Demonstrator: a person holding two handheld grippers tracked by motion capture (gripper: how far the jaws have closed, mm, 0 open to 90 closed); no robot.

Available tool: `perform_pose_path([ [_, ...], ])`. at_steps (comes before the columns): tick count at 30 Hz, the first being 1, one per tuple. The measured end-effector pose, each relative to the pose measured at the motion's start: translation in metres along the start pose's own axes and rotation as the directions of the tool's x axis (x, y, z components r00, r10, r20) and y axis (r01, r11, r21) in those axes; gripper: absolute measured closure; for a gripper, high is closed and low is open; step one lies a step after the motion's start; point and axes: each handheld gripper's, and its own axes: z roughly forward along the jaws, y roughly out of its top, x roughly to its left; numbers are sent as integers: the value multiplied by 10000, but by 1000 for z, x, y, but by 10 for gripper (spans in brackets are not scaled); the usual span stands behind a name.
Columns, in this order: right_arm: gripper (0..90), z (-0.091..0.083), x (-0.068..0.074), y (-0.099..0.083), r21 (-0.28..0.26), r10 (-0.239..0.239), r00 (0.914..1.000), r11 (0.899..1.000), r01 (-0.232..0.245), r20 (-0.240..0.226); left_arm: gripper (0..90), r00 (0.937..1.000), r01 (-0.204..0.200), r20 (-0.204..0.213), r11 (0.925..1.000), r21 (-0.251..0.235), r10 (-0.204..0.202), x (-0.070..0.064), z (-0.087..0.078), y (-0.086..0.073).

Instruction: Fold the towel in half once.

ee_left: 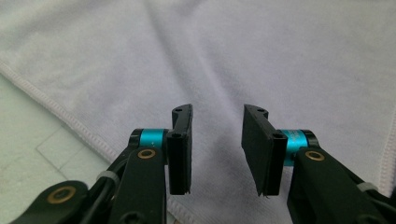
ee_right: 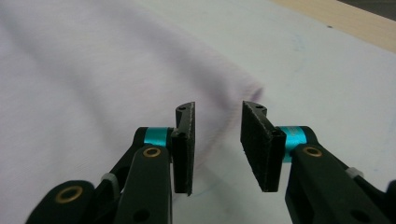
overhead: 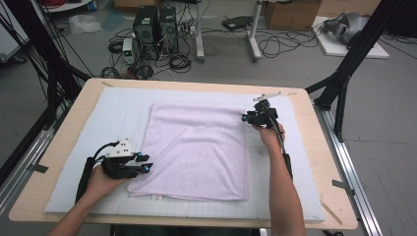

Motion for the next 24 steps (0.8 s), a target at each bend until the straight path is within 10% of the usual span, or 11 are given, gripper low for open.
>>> perform_pose_path([
  [12, 517, -28, 51, -35, -194, -582, 9830, 9983, 557, -1742, 535, 10000, 2, -72, 10000, -9, -2, 1, -1, 0],
  [17, 476, -45, 76, -47, 193, -643, 9562, 9972, 728, -2856, 514, 10000, -68, -5, 10000, -73, 68, -6, -8, -2],
  [24, 567, -75, 123, -84, -392, -2020, 9156, 9788, 2011, -3478, 606, 9984, -450, 348, 9989, -120, 454, -21, -23, -9],
])
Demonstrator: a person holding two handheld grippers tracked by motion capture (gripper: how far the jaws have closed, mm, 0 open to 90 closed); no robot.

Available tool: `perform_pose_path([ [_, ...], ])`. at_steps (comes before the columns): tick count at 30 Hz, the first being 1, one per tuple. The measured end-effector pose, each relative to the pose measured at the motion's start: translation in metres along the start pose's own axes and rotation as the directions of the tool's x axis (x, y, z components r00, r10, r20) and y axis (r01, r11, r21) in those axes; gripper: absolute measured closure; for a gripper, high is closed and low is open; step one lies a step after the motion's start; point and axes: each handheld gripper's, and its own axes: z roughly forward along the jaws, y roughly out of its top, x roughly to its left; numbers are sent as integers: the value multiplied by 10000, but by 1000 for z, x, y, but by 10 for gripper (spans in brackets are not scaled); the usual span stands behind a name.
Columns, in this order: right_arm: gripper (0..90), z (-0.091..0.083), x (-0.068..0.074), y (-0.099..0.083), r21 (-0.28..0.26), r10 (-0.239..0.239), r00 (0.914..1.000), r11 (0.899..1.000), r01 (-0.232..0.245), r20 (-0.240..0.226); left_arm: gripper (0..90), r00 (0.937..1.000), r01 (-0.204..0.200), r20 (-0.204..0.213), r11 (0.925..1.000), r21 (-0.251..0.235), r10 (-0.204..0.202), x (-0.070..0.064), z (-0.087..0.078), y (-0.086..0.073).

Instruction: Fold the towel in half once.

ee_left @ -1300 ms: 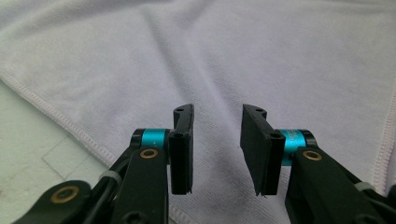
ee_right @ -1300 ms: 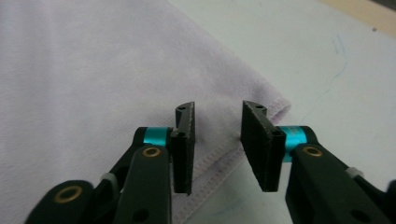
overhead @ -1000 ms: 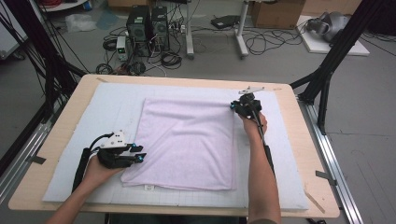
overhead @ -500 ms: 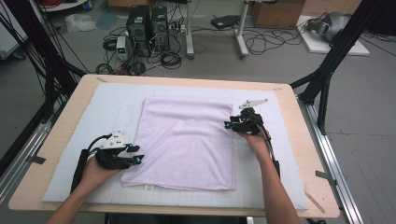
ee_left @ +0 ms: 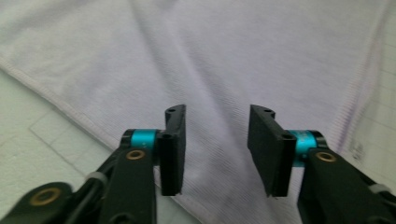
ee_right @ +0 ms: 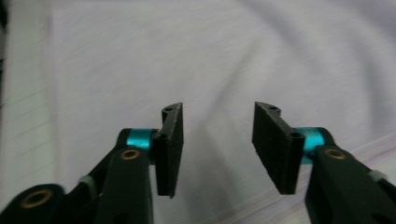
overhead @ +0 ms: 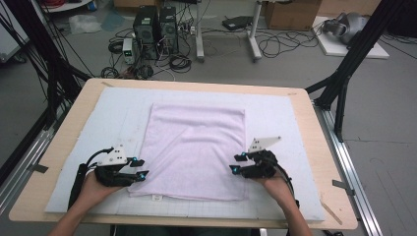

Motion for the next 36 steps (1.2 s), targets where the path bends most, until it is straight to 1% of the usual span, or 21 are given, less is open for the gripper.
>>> perform_pose_path([
  [3, 598, 1, 16, -12, 281, -277, 9982, 9992, 292, -531, 671, 9994, -224, 249, 9997, 134, 221, -6, -5, -5],
  [5, 596, 2, 25, -20, 534, -403, 9967, 9976, 441, -703, 681, 9995, -163, 270, 9997, 195, 157, -9, -7, -9],
  [8, 616, -1, 30, -26, 419, -539, 9971, 9975, 562, -533, 652, 9995, -37, 323, 9991, 427, 23, -8, -7, -13],
  [10, 747, -3, 32, -27, 507, -693, 9970, 9962, 710, -354, 653, 9990, -32, 442, 9980, 632, 4, -9, -4, -15],
  [11, 810, -4, 32, -27, 584, -805, 9963, 9949, 821, -299, 679, 9985, -137, 533, 9969, 774, 96, -9, -2, -15],
  [12, 863, -5, 32, -27, 630, -801, 9962, 9946, 820, -329, 729, 9986, -201, 502, 9968, 780, 162, -10, -1, -15],
  [14, 873, -7, 32, -27, 646, -839, 9961, 9942, 856, -277, 821, 9984, -289, 497, 9966, 774, 251, -11, -1, -14],
  [16, 877, -12, 32, -26, 625, -941, 9954, 9935, 950, -168, 835, 9990, -197, 409, 9976, 669, 170, -11, -3, -14],
  [18, 876, -19, 31, -27, 421, -849, 9964, 9955, 852, -88, 798, 9993, -91, 355, 9985, 539, 71, -12, -5, -13],
  [19, 861, -23, 31, -27, 277, -727, 9973, 9970, 729, -76, 740, 9995, -93, 295, 9985, 533, 77, -12, -7, -12],
  [20, 806, -24, 31, -28, 206, -750, 9972, 9970, 751, -67, 686, 9996, -50, 277, 9991, 418, 39, -13, -9, -12],
  [21, 758, -27, 34, -28, 90, -727, 9973, 9973, 728, -101, 670, 9996, -69, 280, 9995, 318, 60, -15, -11, -11],
  [22, 730, -29, 37, -29, -79, -744, 9970, 9972, 743, -234, 660, 9995, -51, 313, 9998, 185, 45, -16, -12, -11],
  [24, 682, -31, 44, -30, -187, -815, 9957, 9966, 808, -439, 661, 9992, -108, 398, 9999, 108, 104, -19, -15, -10],
  [26, 663, -29, 49, -32, -255, -931, 9931, 9955, 915, -713, 697, 9982, -188, 566, 9994, 274, 172, -21, -13, -12],
  [27, 663, -27, 52, -33, -116, -994, 9923, 9950, 988, -740, 708, 9980, -237, 605, 9985, 485, 207, -21, -11, -14],
  [29, 684, -20, 52, -35, 280, -995, 9921, 9944, 1019, -768, 751, 9967, -330, 764, 9956, 876, 263, -22, -5, -16],
  [31, 785, -14, 50, -38, 722, -968, 9921, 9921, 1026, -792, 824, 9964, -383, 790, 9958, 835, 317, -22, -4, -16],
  [32, 862, -15, 49, -38, 656, -896, 9916, 9932, 959, -938, 853, 9966, -376, 768, 9960, 816, 314, -22, -4, -15],
  [34, 872, -16, 48, -37, 701, -1011, 9908, 9917, 1075, -899, 868, 9967, -462, 700, 9964, 706, 412, -21, -7, -14],
  [36, 878, -18, 50, -36, 783, -1103, 9904, 9901, 1169, -837, 872, 9972, -359, 667, 9985, 414, 331, -21, -11, -12],
])
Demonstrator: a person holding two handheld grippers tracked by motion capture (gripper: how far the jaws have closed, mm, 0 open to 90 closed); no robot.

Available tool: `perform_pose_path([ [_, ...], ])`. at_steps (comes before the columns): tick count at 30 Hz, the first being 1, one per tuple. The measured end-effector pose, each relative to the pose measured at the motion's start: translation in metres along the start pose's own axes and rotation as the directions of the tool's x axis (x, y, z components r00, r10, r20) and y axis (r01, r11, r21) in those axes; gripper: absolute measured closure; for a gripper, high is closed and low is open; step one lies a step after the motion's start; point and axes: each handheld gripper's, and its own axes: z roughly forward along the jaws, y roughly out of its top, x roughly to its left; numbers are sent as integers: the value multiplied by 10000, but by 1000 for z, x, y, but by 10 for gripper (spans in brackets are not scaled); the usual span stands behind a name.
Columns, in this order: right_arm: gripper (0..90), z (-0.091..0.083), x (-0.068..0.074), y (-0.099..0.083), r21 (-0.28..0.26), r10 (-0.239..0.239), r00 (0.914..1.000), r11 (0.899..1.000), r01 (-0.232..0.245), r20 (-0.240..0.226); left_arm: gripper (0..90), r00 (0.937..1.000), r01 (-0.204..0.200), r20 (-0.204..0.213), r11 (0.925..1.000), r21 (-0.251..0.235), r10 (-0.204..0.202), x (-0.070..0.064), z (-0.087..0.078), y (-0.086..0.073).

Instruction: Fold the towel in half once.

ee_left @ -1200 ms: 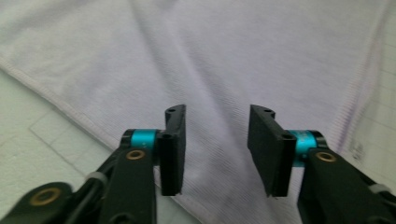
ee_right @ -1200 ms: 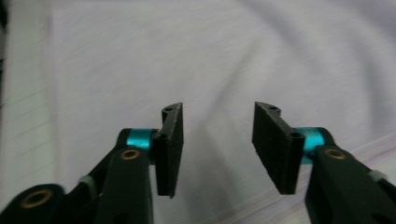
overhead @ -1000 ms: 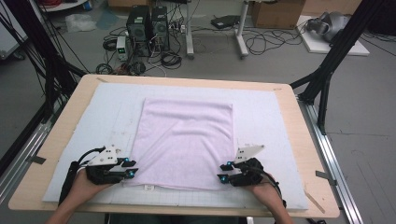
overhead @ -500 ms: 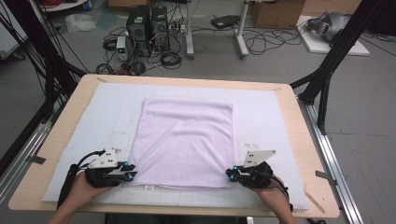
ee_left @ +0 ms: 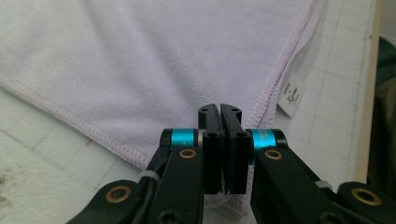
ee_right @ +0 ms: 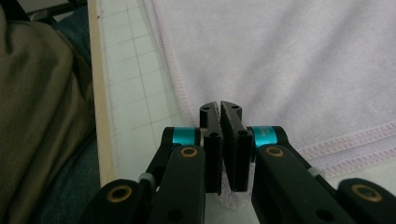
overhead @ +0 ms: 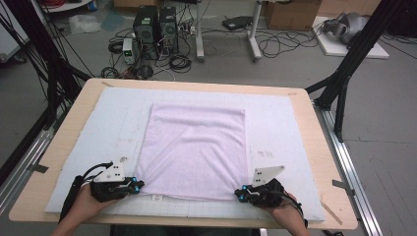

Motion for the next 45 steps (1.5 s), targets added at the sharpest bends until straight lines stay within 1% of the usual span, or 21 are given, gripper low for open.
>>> perform_pose_path([
  [1, 880, -2, 0, 0, -9, -38, 10000, 10000, 38, 33, 872, 10000, -11, -7, 10000, -96, 11, 0, -2, 1],
  [2, 882, -4, 1, 0, -108, -67, 10000, 9999, 67, -23, 872, 10000, 7, -16, 9998, -203, -7, -1, -3, 1],
  [5, 883, -15, 2, -1, -484, -71, 9999, 9988, 77, 125, 872, 10000, 6, 94, 9994, -348, -2, -4, -5, 3],
  [7, 883, -20, 3, -3, -511, 46, 9999, 9987, -41, 92, 872, 9999, -15, 163, 10000, -77, 16, -5, -2, 2],
  [9, 883, -16, 3, -8, -318, 196, 9998, 9993, -198, -55, 871, 9996, -34, 288, 9994, 358, 23, -6, 4, -2],
  [10, 881, -12, 3, -10, -176, 186, 9997, 9997, -188, -133, 868, 9996, -28, 288, 9987, 509, 14, -6, 6, -3],
  [11, 878, -9, 3, -11, -29, 246, 9995, 9997, -247, -200, 864, 9995, -2, 318, 9989, 468, -13, -5, 6, -3],
  [12, 873, -8, 2, -11, -104, 222, 9995, 9997, -224, -229, 861, 9995, 1, 315, 9988, 481, -16, -4, 5, -3],
  [13, 853, -9, 2, -10, -165, 257, 9992, 9995, -262, -306, 848, 9998, 42, 217, 9992, 408, -51, -3, 4, -2],
  [16, 735, -13, -2, -8, -759, 506, 9985, 9958, -522, -233, 757, 9996, 294, 46, 9994, 154, -295, 1, 1, -2],
  [18, 690, -15, -6, -7, -1052, 705, 9975, 9919, -710, -84, 700, 9992, 368, -177, 9993, 15, -368, 4, 1, -1],
  [22, 586, -14, -16, -2, -1380, 960, 9951, 9862, -917, 248, 602, 9963, 529, -656, 9981, -331, -550, 11, 1, 4],
  [26, 501, -11, -30, 3, -1579, 1322, 9883, 9803, -1189, 766, 542, 9907, 842, -1012, 9943, -661, -906, 22, 3, 8],
  [27, 495, -11, -32, 3, -1578, 1426, 9864, 9791, -1286, 812, 534, 9896, 912, -1051, 9931, -734, -986, 25, 5, 9],
  [30, 451, -11, -39, 6, -1761, 1550, 9817, 9752, -1341, 1109, 499, 9855, 1094, -1211, 9909, -788, -1185, 31, 9, 11],
  [31, 435, -11, -41, 6, -1773, 1591, 9811, 9744, -1381, 1101, 492, 9849, 1096, -1258, 9909, -785, -1189, 33, 12, 12],
  [36, 358, -10, -53, 11, -1933, 1814, 9718, 9694, -1510, 1506, 473, 9816, 1191, -1392, 9888, -899, -1309, 40, 21, 19],
  [38, 335, -8, -58, 12, -1982, 1849, 9704, 9682, -1527, 1556, 469, 9809, 1204, -1424, 9886, -904, -1325, 43, 24, 21],
  [39, 318, -7, -61, 13, -1946, 1892, 9683, 9683, -1565, 1629, 467, 9803, 1219, -1441, 9880, -947, -1348, 44, 26, 22],
  [41, 306, -4, -65, 15, -1852, 1903, 9675, 9698, -1588, 1664, 459, 9788, 1266, -1484, 9868, -1011, -1408, 46, 28, 24],
  [45, 284, 0, -70, 19, -1838, 1843, 9662, 9713, -1509, 1805, 455, 9779, 1211, -1569, 9861, -1137, -1381, 48, 30, 26],
])
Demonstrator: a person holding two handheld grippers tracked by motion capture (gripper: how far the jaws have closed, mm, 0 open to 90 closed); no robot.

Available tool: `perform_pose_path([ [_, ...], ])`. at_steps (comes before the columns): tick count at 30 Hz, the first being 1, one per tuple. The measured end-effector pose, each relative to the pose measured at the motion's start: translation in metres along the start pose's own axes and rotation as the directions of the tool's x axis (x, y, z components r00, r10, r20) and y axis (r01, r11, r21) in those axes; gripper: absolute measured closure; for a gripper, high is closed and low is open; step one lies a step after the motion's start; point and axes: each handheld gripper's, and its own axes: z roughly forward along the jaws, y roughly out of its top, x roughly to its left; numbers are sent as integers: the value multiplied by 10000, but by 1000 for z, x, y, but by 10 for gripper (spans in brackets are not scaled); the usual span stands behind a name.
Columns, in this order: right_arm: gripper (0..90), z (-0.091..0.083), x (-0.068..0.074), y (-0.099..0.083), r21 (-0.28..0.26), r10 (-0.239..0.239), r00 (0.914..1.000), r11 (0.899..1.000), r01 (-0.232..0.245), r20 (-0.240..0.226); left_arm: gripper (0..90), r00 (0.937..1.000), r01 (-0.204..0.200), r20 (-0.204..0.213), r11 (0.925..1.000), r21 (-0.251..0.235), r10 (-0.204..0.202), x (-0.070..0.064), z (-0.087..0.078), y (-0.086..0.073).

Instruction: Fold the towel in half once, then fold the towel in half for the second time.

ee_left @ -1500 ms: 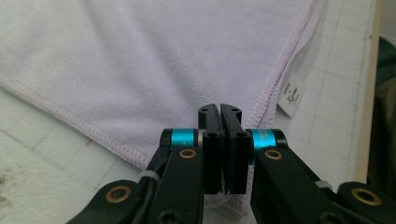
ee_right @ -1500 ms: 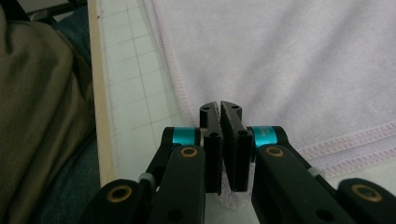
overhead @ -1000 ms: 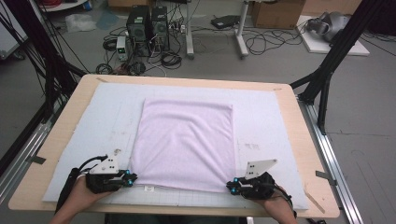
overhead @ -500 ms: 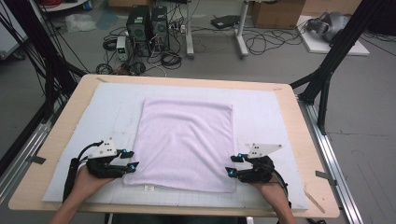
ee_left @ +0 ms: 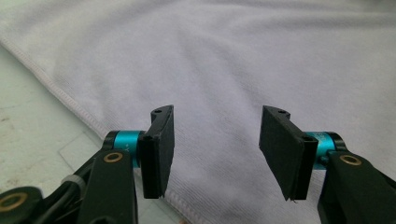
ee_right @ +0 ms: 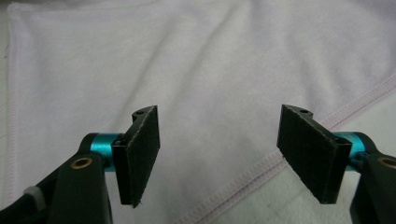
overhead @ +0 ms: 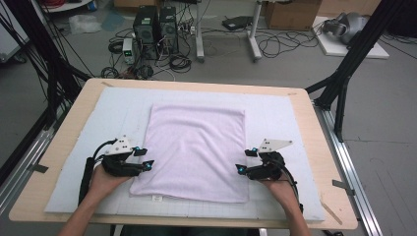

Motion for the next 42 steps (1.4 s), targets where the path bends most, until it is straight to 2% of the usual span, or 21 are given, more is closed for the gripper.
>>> perform_pose_path([
  [7, 270, 6, 0, 5, -15, -47, 10000, 10000, 47, 17, 450, 9999, 126, -109, 9998, -143, -128, 2, -3, 0],
  [19, 247, 10, 5, 6, 315, -260, 9997, 9992, 259, 36, 448, 10000, 22, -81, 10000, -29, -23, 2, -3, 0],
  [23, 247, 11, 6, 6, 306, -399, 9992, 9987, 397, 35, 448, 10000, 2, -88, 10000, -29, -3, 3, -3, 0],
  [30, 240, 10, 7, 7, 225, -359, 9993, 9991, 357, 69, 448, 9999, -60, -136, 10000, 11, 60, 2, -3, 0],
  [39, 234, 10, 8, 7, 195, -343, 9994, 9992, 343, 1, 448, 9996, -200, -185, 9995, 255, 205, 4, -4, 0],
  [42, 234, 9, 4, 7, 154, -183, 9998, 9997, 184, -60, 452, 10000, 16, -75, 9988, 495, -13, 7, -4, 0],
])
